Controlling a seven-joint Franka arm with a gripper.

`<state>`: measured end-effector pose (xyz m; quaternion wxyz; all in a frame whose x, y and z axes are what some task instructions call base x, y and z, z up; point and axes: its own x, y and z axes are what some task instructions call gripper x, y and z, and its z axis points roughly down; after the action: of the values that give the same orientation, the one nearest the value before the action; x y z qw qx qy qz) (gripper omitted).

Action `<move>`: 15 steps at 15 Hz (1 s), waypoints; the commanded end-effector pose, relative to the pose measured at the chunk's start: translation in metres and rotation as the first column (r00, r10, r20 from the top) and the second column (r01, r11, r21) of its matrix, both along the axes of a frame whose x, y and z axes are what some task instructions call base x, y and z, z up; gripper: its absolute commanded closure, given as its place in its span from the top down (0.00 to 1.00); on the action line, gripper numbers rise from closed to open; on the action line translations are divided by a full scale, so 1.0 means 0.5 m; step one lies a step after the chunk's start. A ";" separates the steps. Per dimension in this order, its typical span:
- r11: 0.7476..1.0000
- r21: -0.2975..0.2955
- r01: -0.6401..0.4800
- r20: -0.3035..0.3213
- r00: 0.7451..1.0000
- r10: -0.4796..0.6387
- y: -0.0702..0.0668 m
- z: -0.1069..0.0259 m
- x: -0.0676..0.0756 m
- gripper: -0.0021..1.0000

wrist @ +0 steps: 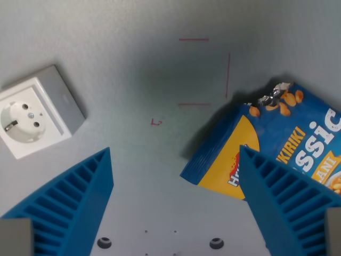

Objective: Rotate around base negative z

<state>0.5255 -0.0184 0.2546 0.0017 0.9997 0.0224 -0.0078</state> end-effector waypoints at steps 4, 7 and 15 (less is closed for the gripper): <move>0.982 0.003 0.188 0.002 0.982 -0.188 0.000 0.003 0.000 1.00; 0.974 0.003 0.227 0.002 0.974 -0.227 0.000 0.003 0.000 1.00; 0.944 0.003 0.329 0.002 0.944 -0.329 0.000 0.003 0.000 1.00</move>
<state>0.5255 -0.0183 0.2546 0.0023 0.9973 -0.0732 -0.0076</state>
